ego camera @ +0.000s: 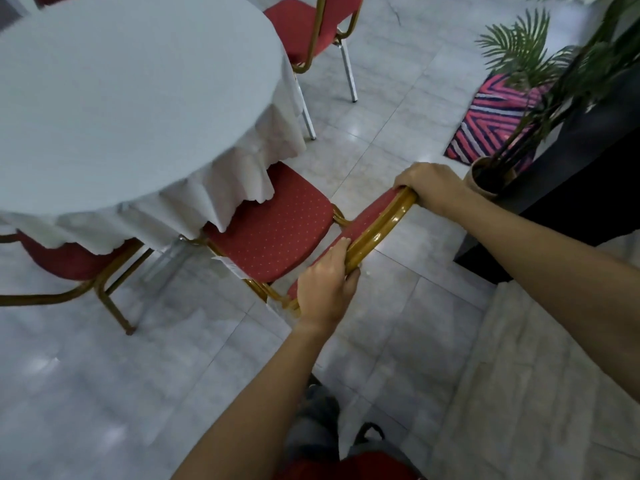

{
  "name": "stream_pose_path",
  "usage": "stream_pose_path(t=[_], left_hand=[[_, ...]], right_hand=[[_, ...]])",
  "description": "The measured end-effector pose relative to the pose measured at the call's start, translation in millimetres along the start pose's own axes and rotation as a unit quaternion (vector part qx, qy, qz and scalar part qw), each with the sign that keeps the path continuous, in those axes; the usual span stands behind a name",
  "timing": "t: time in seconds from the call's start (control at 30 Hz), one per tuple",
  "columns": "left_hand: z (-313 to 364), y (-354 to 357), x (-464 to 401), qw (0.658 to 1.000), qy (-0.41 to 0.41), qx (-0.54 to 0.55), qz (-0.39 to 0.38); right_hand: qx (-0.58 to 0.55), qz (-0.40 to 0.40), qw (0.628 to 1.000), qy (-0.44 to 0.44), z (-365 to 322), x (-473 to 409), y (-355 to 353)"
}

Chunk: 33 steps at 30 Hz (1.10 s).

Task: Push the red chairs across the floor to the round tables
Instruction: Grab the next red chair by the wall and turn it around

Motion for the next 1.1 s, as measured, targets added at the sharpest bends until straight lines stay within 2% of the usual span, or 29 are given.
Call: stream_pose_path(t=[0.23,0.33,0.73,0.83,0.97,1.1], left_hand=[[-44.4,-19.3,-45.3,0.999,-0.006,-0.050,-0.004],[-48.9,-20.4,-57.7,0.998,0.016,-0.054,-0.005],[-47.3,-14.7,-61.4,0.999,0.025,-0.036,-0.006],[-46.7,-15.7,-62.8,0.999,0.014,-0.028,-0.027],[-48.5,-11.8,-64.5,0.995,-0.022,0.004,-0.092],[-42.4,-11.1,-73.3,0.991,-0.028,0.046,-0.120]], right_hand=[[0.009,-0.002,1.000,0.005,-15.3,-66.5,-9.9],[-0.001,-0.004,1.000,0.014,-13.3,-82.5,-12.3],[-0.044,0.007,0.998,0.047,-7.5,-83.0,-10.2],[-0.050,0.010,0.998,0.041,-8.2,-79.9,-11.1],[-0.082,0.048,0.995,0.034,-4.4,-70.8,-10.2],[-0.117,0.063,0.989,0.071,6.4,-63.6,-4.8]])
Point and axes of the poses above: each hand's wrist, its own x-axis away from the middle knuckle, its own y-axis out of the palm, z = x × y, the point moved 7 cm from there along -x, towards the middle knuckle, and after that the axes turned 11 degrees about x, right-handed, at the moved point
